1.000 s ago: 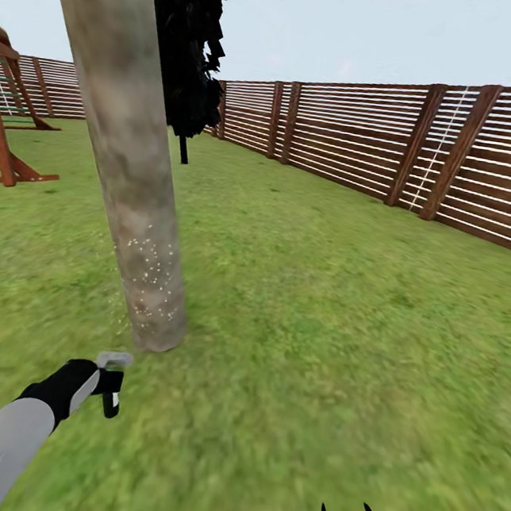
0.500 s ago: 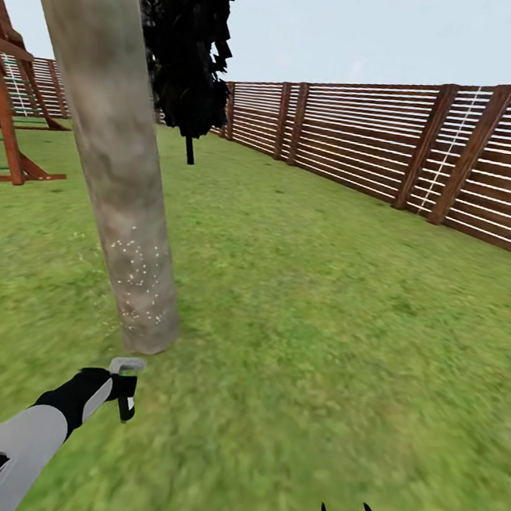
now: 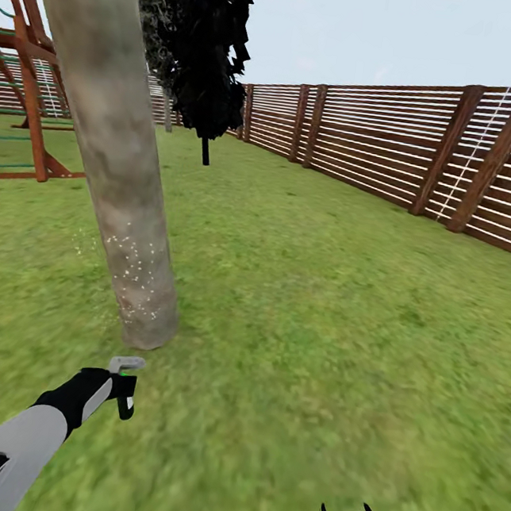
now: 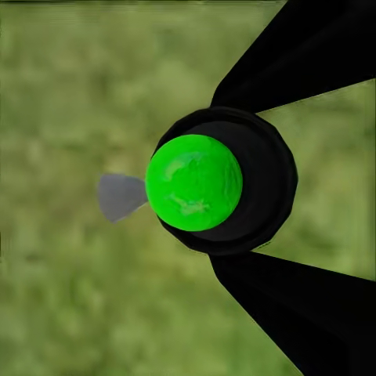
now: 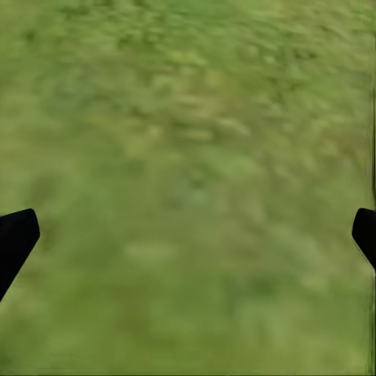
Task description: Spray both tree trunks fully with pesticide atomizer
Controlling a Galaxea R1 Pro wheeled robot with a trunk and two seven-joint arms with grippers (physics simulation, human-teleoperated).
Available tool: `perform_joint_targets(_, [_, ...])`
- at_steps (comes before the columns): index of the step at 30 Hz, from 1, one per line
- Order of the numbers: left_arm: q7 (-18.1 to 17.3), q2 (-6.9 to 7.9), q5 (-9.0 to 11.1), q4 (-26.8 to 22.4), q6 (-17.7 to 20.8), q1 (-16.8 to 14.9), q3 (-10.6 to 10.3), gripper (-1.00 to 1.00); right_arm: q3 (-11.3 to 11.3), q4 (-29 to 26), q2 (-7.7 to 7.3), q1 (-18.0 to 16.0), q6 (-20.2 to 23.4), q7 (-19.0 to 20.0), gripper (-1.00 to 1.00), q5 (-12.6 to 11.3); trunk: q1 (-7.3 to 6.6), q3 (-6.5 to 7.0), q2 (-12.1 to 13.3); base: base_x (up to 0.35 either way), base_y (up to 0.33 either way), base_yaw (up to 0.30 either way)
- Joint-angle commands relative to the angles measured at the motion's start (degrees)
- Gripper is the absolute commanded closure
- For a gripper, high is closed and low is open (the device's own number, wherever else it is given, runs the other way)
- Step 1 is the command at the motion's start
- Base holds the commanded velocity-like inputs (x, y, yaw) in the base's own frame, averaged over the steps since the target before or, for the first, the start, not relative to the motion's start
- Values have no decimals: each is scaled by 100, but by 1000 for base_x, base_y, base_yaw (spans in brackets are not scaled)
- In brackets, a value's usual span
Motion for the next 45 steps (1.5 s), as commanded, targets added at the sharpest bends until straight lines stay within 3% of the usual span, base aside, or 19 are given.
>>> perform_joint_targets(1, [4,14,-2,0,3,1,1,100,0,0,-5,1,0,0,-100,2,0,0,0,101,-273,24])
perform_joint_targets(6, [206,15,6,-1,14,0,-6,100,0,-2,-8,0,0,7,-100,4,0,0,0,103,-272,5])
perform_joint_targets(15, [234,10,22,-4,15,1,-8,100,0,-4,-9,1,0,3,-100,4,0,0,0,103,-272,16])
perform_joint_targets(29, [234,1,23,-1,15,1,-8,100,0,0,-6,3,0,6,-100,4,0,0,0,103,-273,265])
perform_joint_targets(45, [260,58,36,0,32,0,9,100,0,0,-6,1,0,9,-100,4,0,0,0,144,-262,91])
